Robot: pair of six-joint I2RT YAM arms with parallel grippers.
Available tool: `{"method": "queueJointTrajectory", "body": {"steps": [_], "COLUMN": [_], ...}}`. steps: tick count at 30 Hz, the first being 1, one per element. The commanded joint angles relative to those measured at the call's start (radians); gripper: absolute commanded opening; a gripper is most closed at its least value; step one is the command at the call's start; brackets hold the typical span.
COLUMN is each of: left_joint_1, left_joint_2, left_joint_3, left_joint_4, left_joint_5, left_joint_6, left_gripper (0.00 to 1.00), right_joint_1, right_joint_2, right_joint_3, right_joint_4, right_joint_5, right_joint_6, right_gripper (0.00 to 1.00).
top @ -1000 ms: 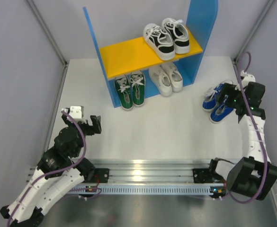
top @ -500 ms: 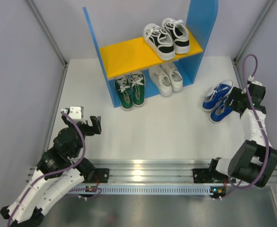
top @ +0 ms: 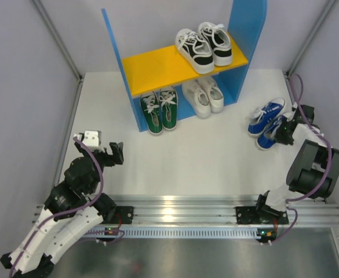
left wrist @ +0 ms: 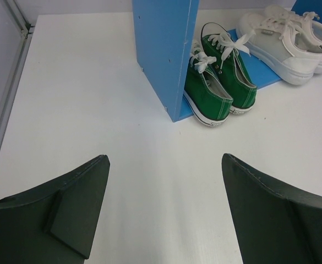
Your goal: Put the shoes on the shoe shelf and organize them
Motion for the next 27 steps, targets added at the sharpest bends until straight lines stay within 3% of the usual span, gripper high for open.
{"method": "queueJointTrajectory", "body": {"steps": [1, 2, 8, 11, 15, 21, 25, 27], "left_joint_1": [0.005, 0.005, 0.005, 0.005, 0.003, 0.005, 0.005, 0.005], "left_joint_2": [-0.014, -0.015, -0.023, -0.029, -0.006, 0.123, 0.230, 0.313], "left_joint_3": [-0.005, -0.005, 0.010, 0.013, -0.010, -0.063, -0.139, -0.180], "left_joint_4": [0.049, 0.051, 0.068, 0.098, 0.179, 0.391, 0.647, 0.801], "left_joint_5": [0.003, 0.005, 0.078, 0.145, 0.312, 0.627, 0.819, 0.868], "left_joint_6": [0.013, 0.012, -0.010, -0.126, -0.276, -0.506, -0.637, -0.700], "left_gripper": [0.88, 0.88, 0.92, 0.98, 0.98, 0.98, 0.98, 0.98], "right_joint_1": [-0.024, -0.040, -0.096, -0.112, -0.112, -0.095, 0.015, 0.154], "right_joint_2": [-0.037, -0.060, -0.348, -0.498, -0.632, -0.606, -0.601, -0.617], "right_joint_3": [0.051, 0.046, 0.011, 0.023, 0.096, 0.204, 0.207, 0.186], "right_joint_4": [0.022, 0.025, 0.013, -0.025, -0.145, -0.433, -0.492, -0.460], "right_joint_5": [-0.021, -0.020, 0.008, -0.032, -0.240, -0.717, -0.794, -0.767], "right_joint_6": [-0.012, -0.020, -0.103, -0.226, -0.400, -0.610, -0.687, -0.672], "right_gripper": [0.06, 0.00, 0.00, 0.00, 0.00, 0.00, 0.00, 0.00]}}
